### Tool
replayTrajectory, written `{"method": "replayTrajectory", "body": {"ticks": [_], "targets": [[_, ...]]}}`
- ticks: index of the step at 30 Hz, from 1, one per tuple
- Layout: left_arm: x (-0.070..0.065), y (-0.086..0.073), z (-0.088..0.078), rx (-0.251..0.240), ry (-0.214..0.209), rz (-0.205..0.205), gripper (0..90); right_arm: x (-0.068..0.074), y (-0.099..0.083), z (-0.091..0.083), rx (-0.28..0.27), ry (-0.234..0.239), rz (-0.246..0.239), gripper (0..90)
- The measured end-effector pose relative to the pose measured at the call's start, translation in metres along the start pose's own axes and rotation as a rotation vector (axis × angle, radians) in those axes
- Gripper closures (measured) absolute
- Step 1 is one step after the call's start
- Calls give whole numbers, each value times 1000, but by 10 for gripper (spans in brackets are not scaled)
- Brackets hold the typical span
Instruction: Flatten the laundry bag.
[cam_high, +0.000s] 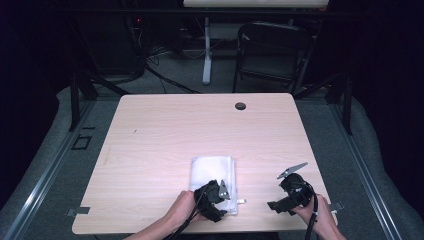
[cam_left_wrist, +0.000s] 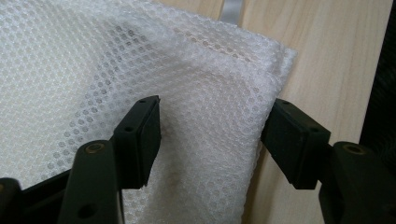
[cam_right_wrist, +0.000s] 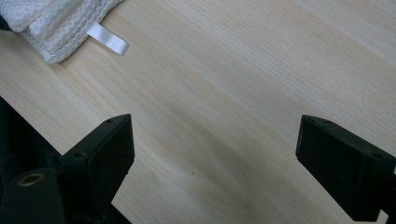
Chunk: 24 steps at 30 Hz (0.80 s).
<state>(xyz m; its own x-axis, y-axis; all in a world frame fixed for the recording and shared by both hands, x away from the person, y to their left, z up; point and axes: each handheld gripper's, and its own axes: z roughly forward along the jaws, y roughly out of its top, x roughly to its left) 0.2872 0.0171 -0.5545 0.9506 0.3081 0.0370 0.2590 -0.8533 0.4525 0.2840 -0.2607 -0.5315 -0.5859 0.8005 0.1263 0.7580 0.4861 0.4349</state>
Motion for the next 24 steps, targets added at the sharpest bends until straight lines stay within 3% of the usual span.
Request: {"method": "replayTrajectory", "body": {"ticks": [3,8,14,19,24], "targets": [[2,-1,0,-10,-8,-6,416,-1,2,-2,43,-2,-25,116],[6,-2,-1,-7,-30,-7,446,0,2,-1,36,-3,-26,127],[11,-2,-3,-8,-52,-33,515,2,3,-1,48,-8,-46,132],[18,-4,-3,-24,-106,-78,559,3,4,-1,58,-3,-51,135],[21,-4,-4,-27,-123,-86,569,4,3,1,44,-1,-41,138]]}}
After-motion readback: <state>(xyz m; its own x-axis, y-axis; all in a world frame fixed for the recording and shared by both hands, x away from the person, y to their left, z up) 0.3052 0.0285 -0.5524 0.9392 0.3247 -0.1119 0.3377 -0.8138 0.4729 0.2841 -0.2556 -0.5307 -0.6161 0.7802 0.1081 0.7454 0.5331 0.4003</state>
